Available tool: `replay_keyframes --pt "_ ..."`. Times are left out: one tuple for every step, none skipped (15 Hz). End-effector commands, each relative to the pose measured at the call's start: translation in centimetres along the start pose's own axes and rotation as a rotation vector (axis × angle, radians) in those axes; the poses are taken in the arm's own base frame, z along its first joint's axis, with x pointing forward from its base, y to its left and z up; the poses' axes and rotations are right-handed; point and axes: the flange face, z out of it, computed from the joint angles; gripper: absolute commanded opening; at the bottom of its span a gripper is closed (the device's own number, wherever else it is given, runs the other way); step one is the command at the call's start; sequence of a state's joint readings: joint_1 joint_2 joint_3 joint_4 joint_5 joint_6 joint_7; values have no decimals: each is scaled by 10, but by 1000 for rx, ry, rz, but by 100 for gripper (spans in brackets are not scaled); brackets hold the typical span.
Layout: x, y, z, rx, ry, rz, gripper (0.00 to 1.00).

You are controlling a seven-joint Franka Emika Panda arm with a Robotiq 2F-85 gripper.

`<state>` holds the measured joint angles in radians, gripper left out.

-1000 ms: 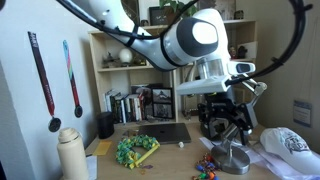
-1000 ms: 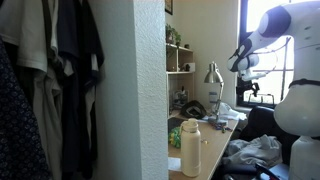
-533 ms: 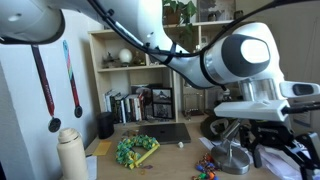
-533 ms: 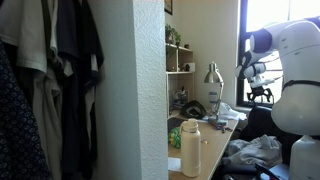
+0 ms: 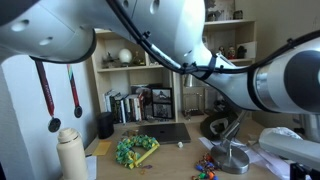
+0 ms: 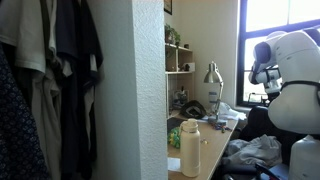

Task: Push the chair towards the table.

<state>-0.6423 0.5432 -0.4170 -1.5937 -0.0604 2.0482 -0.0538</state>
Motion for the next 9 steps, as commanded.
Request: replay_keyframes --pt "2 21 18 87 -73 48 100" --pt "1 26 26 121 -98 60 100" --pt "0 29 33 165 -119 65 100" --pt "-1 32 40 211 -132 62 100" --pt "-1 33 46 260 -141 54 100" --pt "-1 34 52 301 -148 45 100" --pt "0 36 58 335 -154 36 100" --pt "1 38 61 352 -156 29 100" --pt "1 40 63 372 -162 22 100"
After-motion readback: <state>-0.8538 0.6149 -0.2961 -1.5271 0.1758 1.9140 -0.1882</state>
